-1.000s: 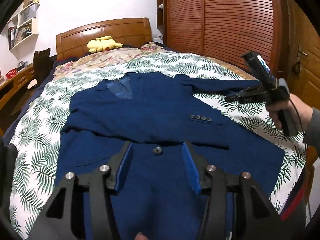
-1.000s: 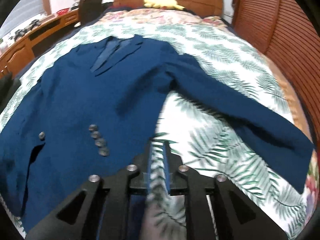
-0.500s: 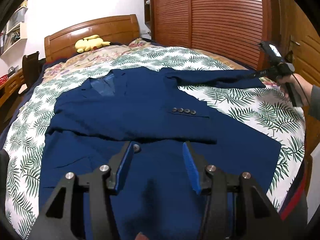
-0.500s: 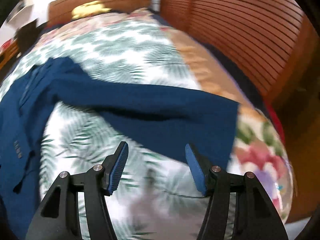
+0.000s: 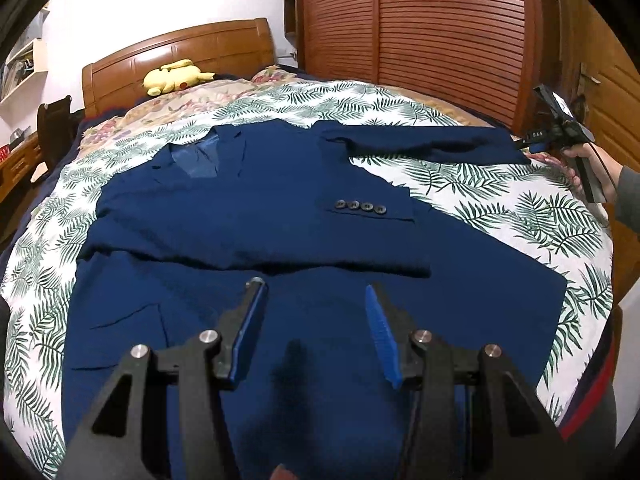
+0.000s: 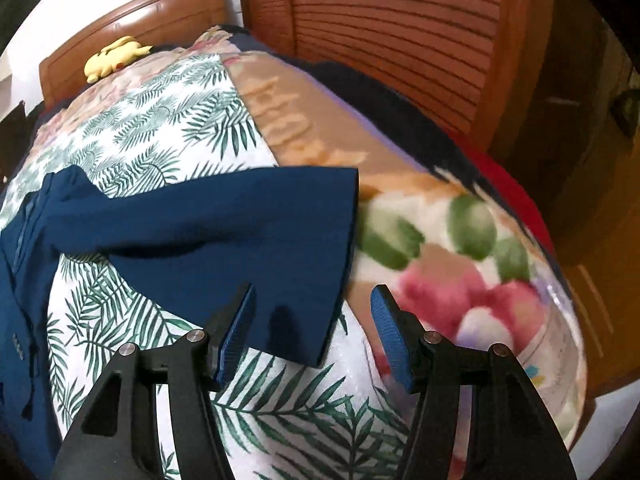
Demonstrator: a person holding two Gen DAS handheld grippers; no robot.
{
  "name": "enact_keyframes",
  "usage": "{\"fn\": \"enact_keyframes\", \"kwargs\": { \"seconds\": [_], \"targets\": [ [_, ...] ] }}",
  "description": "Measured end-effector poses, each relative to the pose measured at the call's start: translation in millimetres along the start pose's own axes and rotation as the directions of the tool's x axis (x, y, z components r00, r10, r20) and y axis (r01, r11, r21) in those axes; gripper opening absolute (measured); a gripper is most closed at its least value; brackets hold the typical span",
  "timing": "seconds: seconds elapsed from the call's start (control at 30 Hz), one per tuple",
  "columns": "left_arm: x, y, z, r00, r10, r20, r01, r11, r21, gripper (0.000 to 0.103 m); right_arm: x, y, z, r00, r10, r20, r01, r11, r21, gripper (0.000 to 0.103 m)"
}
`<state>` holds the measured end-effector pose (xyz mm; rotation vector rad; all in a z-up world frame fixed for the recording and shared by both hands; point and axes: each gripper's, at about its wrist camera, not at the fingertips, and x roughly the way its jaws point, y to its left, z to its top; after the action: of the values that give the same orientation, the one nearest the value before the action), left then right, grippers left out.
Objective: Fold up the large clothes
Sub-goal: 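Lift the sleeve cuff with the right gripper and swing it over the blazer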
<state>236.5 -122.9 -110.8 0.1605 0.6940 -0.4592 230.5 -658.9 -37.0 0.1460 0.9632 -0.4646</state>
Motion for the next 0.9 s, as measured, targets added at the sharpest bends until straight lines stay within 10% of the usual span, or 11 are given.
{"fn": "enact_keyframes", "kwargs": {
  "seconds": [0.3,0.43,0.53,0.9],
  "targets": [
    [8,-2,0,1.000,0.010,-0.013,-0.009,1.000,0.005,0.050,9,20,-7,0.999,0.034,-0.007,-0.034,0.994,-0.107,0.059],
    [7,-1,-1,1.000,0.016,-0.012,-0.016,1.000,0.010,0.050,13,34,-12,1.000,-0.019,-0.023,0.014,0.981,-0.192,0.019],
    [6,1,-1,1.000,0.020,-0.008,-0.020,1.000,0.005,0.050,4,39,-9,0.998,-0.067,0.022,0.070,0.972,-0.224,0.009],
    [-3,6,0,1.000,0.018,0.006,-0.018,1.000,-0.006,0.050,-102,108,39,0.960,0.031,0.277,0.063,0.944,-0.324,0.005]
  ]
}}
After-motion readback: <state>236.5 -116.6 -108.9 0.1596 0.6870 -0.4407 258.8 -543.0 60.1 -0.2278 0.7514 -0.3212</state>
